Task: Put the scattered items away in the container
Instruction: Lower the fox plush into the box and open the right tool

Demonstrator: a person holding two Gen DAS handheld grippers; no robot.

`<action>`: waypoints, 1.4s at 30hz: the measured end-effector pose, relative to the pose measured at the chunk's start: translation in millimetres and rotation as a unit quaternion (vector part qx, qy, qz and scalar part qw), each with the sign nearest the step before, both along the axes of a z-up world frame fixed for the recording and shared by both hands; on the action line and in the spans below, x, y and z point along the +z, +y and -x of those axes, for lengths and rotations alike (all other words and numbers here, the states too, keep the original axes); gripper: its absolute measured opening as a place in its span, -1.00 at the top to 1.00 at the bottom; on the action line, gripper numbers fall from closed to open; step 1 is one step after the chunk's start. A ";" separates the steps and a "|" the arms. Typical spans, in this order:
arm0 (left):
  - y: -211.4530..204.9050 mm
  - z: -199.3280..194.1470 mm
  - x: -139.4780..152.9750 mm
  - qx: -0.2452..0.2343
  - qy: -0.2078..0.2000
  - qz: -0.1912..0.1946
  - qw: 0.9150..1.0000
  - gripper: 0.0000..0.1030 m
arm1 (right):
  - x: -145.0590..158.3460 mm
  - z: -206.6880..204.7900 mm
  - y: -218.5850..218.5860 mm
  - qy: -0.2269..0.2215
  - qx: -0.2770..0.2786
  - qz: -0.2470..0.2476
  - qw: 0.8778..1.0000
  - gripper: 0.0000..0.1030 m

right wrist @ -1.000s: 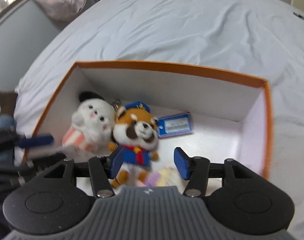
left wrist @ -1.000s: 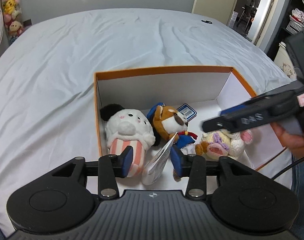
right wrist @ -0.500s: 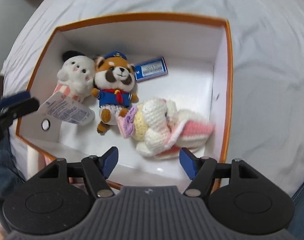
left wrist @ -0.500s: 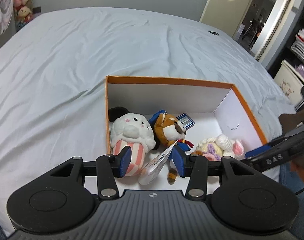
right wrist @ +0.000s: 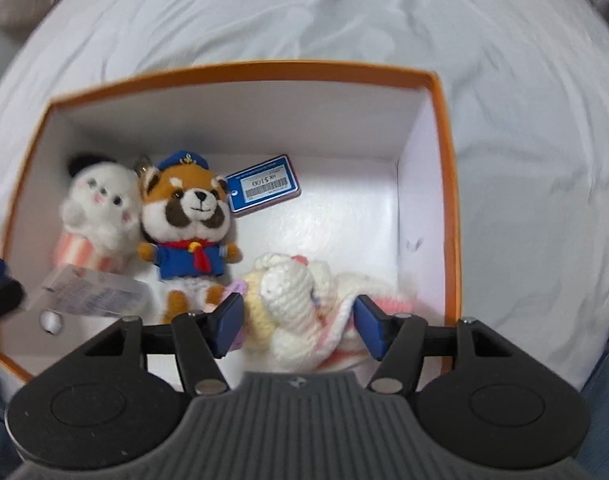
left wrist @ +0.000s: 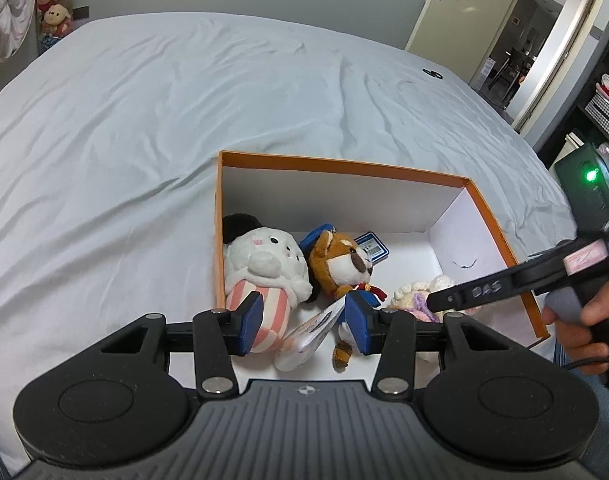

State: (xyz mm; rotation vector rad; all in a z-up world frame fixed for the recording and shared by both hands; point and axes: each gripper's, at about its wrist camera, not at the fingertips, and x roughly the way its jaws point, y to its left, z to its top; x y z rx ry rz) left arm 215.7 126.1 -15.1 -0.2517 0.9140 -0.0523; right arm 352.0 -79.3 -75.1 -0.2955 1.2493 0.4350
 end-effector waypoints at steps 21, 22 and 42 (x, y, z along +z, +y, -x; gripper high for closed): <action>12.3 -31.0 -15.2 0.027 0.049 0.048 0.997 -0.02 | 13.1 25.6 37.7 -0.138 0.325 0.043 0.935 0.32; 12.2 -32.8 -16.8 0.028 0.054 0.046 0.997 -0.02 | 15.0 20.9 35.3 -0.133 0.307 0.038 0.942 0.23; -0.5 -64.4 -30.7 0.045 0.086 0.024 0.995 -0.02 | -4.8 -26.8 28.7 0.030 -0.050 -0.007 0.998 -0.62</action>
